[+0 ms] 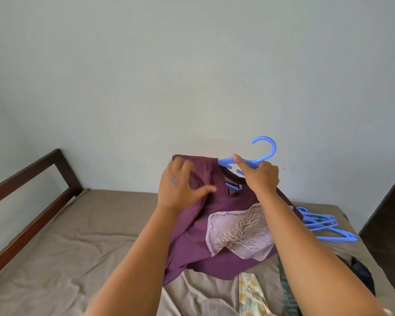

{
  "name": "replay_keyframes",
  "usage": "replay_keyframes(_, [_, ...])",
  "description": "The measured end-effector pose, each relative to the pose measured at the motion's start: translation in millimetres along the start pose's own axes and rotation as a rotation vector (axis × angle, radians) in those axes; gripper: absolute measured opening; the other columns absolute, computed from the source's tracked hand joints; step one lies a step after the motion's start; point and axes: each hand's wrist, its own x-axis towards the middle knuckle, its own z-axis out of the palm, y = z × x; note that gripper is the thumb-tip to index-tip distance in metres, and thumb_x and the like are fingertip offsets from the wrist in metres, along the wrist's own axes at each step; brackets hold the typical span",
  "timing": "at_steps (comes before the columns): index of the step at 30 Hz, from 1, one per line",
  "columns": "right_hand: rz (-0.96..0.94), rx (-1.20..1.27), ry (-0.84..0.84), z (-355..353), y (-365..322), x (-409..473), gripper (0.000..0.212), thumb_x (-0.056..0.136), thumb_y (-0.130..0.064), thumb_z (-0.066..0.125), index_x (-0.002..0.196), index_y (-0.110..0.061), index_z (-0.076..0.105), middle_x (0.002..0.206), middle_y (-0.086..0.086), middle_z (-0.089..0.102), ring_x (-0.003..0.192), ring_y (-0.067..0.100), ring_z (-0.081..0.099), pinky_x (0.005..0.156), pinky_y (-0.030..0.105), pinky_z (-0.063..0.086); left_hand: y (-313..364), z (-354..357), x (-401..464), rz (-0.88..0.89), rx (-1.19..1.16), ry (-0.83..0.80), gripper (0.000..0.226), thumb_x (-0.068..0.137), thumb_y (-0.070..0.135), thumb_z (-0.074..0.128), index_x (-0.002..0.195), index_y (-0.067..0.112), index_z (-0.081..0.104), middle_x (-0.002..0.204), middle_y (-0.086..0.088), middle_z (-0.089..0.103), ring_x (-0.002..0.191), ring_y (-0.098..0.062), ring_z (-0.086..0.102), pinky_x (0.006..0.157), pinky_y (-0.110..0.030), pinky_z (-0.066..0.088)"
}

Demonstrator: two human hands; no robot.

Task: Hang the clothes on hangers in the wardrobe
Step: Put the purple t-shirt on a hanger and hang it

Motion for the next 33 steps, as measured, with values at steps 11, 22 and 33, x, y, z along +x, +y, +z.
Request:
replay_keyframes(11, [0.064, 0.139, -0.062, -0.6, -20.6, -6.8, 0.073, 0.062, -0.085, 0.058, 0.066, -0.012, 0.05, 0.07, 0.0, 0.055, 0.083, 0.025, 0.06, 0.071, 0.038, 0.049, 9.3, 20.5, -5.8, -0.393, 0.222, -0.135, 0.066, 0.064, 0.062, 0.076, 0.096, 0.009, 0.053, 0.109, -0.01, 0.046, 0.092, -0.029, 0.047, 0.07, -0.04, 0.046])
replay_keyframes(22, [0.004, 0.047, -0.06, -13.2, -3.4, -7.4, 0.087, 0.043, -0.1, 0.042, 0.057, -0.015, 0.046, 0.082, 0.013, 0.057, 0.091, 0.029, 0.057, 0.077, 0.041, 0.049, -37.0, -44.0, 40.6, -0.332, -0.271, -0.34, 0.003, 0.097, 0.011, 0.047, 0.099, 0.011, 0.045, 0.08, -0.006, 0.055, 0.077, -0.025, 0.049, 0.064, -0.031, 0.033])
replay_keyframes(33, [0.011, 0.07, -0.143, -22.0, -24.0, -6.6, 0.094, 0.04, -0.101, 0.046, 0.074, -0.015, 0.059, 0.094, 0.013, 0.061, 0.092, 0.026, 0.06, 0.078, 0.041, 0.052, -47.9, -81.9, 52.3, -0.11, -0.248, -0.311, 0.036, 0.065, 0.062, 0.077, 0.074, 0.03, 0.064, 0.073, 0.012, 0.058, 0.08, -0.003, 0.05, 0.073, -0.027, 0.037])
